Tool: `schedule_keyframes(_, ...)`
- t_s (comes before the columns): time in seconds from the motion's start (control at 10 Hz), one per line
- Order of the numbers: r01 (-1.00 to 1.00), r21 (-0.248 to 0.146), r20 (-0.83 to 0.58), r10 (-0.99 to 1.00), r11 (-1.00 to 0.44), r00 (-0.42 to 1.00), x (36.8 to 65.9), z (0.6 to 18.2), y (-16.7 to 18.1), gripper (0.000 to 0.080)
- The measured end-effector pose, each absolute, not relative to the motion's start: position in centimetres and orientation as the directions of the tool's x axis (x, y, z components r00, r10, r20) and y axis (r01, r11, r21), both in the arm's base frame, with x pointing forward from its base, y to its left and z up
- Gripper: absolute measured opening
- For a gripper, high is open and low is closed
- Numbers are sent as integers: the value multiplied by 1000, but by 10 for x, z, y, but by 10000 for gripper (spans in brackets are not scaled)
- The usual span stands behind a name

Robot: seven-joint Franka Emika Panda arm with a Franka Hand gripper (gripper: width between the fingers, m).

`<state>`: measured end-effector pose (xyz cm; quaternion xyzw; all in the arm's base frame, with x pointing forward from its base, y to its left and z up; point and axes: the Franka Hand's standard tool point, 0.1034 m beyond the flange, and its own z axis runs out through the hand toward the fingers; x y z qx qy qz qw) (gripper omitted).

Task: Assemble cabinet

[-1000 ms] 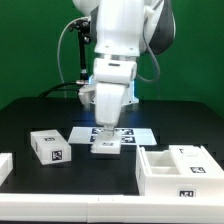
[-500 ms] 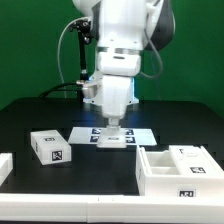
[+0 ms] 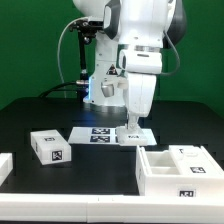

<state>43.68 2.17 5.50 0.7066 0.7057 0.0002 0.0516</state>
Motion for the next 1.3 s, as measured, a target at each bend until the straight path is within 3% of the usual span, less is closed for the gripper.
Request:
schedule_keyframes(0.4,993,113,-73,997,31,-23,455,66,49,62)
schedule_keyframes(0.8,995,103,-76,997,-7,15,457,63,49,62)
schedule_keyframes(1.3,992,123,-72,997,-12,21,468,62,45,62)
